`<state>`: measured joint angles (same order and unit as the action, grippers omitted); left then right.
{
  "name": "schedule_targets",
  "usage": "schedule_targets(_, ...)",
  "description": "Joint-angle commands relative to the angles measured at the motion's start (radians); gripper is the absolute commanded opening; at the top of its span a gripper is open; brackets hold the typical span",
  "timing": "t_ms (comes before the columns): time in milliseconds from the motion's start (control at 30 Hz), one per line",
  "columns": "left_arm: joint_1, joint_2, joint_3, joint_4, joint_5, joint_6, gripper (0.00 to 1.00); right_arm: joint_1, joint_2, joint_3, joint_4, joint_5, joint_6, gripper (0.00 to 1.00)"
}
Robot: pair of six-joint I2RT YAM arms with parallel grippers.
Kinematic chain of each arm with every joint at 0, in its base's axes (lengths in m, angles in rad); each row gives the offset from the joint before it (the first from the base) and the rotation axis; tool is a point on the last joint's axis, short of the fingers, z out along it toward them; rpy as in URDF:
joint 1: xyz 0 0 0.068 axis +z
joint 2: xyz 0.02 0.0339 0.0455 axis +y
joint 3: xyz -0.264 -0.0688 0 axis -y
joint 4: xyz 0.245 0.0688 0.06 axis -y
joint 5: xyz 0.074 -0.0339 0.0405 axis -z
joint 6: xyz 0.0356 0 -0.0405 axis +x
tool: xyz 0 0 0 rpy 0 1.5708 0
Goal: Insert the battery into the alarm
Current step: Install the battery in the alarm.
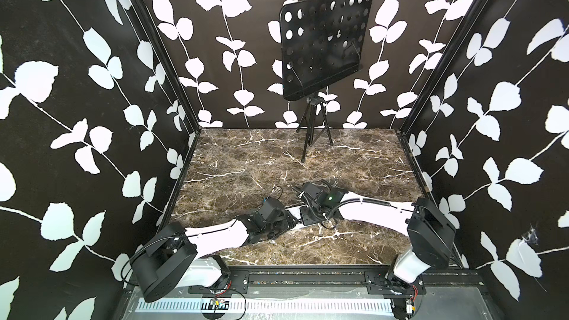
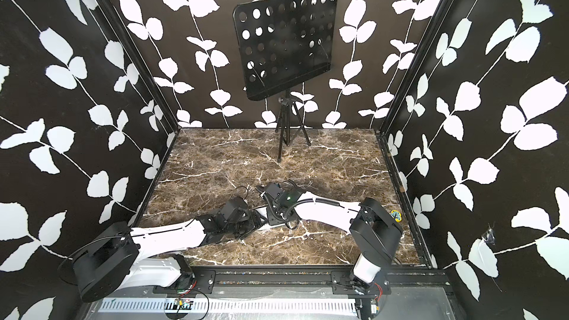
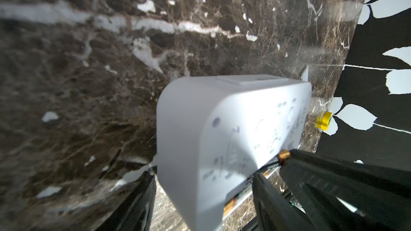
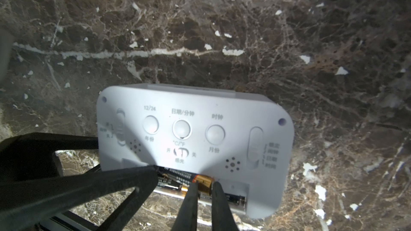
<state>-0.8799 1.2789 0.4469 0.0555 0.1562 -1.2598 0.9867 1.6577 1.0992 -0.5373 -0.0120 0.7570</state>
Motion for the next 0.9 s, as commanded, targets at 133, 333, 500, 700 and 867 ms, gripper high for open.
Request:
schedule_targets(133,0.004,-0.027,-0.019,0.005,-0.016,0.011,0.71,0.006,0.003,0.028,-0.04,0.034,-0.004,0.31)
schedule_targets(333,0.004,-0.039,-0.021,0.003,-0.022,0.011,0.71,0.007,-0.004,0.049,-0.048,0.046,-0.012,0.32)
schedule_targets(500,0.005,-0.095,-0.033,0.007,-0.066,0.0,0.72,0.006,0.005,0.067,-0.043,0.036,-0.024,0.25)
schedule_targets(700,0.012,-0.136,-0.049,0.012,-0.077,0.003,0.76,0.007,0.011,0.053,-0.052,0.024,-0.016,0.24)
schedule_targets(867,0.016,-0.163,-0.082,-0.005,-0.081,0.002,0.77,0.008,0.0,0.029,-0.055,0.025,-0.007,0.23)
